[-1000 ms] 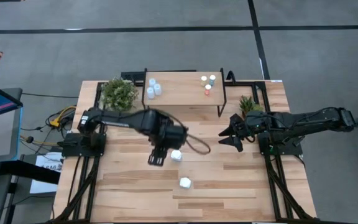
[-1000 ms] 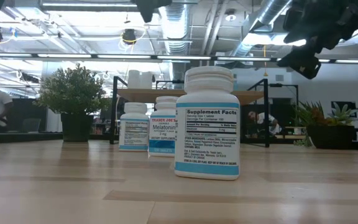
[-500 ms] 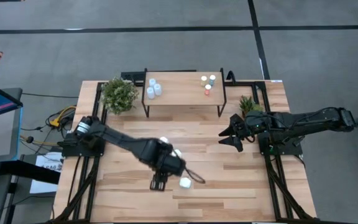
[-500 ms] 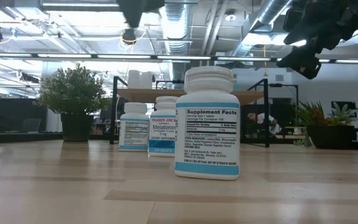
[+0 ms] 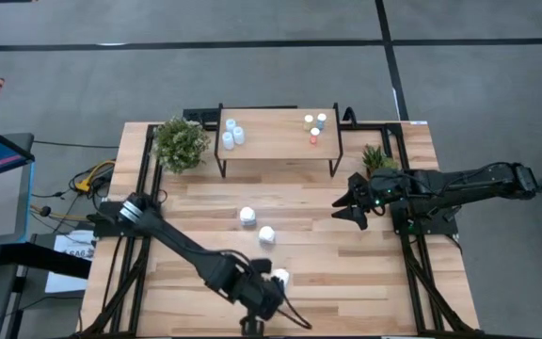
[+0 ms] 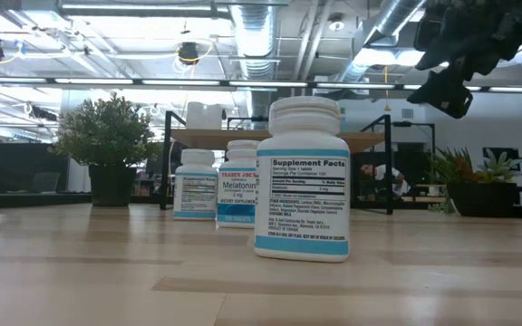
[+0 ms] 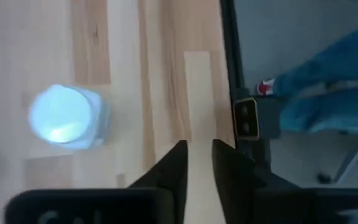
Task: Pick and place medicine bottles onto shelf by color
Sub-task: Move the bottom white blue pill bottle to the middle of the table
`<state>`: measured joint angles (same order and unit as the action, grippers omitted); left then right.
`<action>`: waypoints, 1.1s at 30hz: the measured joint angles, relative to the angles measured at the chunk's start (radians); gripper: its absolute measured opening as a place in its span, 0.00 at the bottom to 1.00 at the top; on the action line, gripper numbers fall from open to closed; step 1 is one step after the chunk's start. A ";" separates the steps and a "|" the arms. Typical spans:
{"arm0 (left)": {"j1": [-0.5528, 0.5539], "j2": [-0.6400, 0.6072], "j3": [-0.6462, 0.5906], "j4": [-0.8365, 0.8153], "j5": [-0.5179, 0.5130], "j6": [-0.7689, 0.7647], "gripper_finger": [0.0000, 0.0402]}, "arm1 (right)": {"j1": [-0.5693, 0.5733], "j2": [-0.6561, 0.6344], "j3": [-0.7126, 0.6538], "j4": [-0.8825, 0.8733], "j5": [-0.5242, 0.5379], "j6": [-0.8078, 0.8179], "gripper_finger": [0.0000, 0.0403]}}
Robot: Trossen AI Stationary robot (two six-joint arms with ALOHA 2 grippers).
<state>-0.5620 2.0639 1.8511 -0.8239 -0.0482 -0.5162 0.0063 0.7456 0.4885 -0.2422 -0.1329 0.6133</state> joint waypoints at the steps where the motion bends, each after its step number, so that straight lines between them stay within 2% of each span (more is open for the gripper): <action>1: -0.003 0.019 0.000 0.017 -0.006 -0.034 0.12 | 0.000 0.000 0.000 -0.001 0.000 0.000 0.62; 3: -0.005 0.057 0.000 0.081 -0.018 -0.069 0.08 | 0.000 0.000 0.000 -0.010 0.000 0.001 0.62; 8: -0.013 0.145 0.000 0.217 -0.070 -0.046 0.02 | 0.000 0.000 0.000 -0.016 -0.001 0.029 0.62; 11: -0.012 0.191 0.000 0.245 -0.077 -0.067 0.00 | 0.000 0.000 0.000 -0.014 -0.001 0.038 0.62; 15: -0.003 0.208 0.000 0.246 -0.158 -0.082 0.00 | -0.002 -0.003 0.000 -0.019 -0.001 0.037 0.62; 17: 0.000 0.207 0.001 0.219 -0.206 -0.080 0.00 | -0.001 -0.003 0.000 -0.020 -0.001 0.036 0.62; 21: 0.021 0.205 0.000 0.154 -0.219 -0.070 0.00 | -0.001 -0.003 0.000 -0.019 -0.001 0.036 0.62; 26: 0.062 0.205 0.000 0.034 -0.206 -0.031 0.00 | -0.001 -0.002 0.000 -0.017 -0.001 0.034 0.62; 33: 0.138 0.205 0.000 0.010 -0.169 0.084 0.00 | -0.001 -0.002 0.000 -0.019 -0.001 0.045 0.62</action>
<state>-0.4242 2.2692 1.8511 -0.8135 -0.2172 -0.4321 0.0051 0.7433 0.4889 -0.2615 -0.1341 0.6578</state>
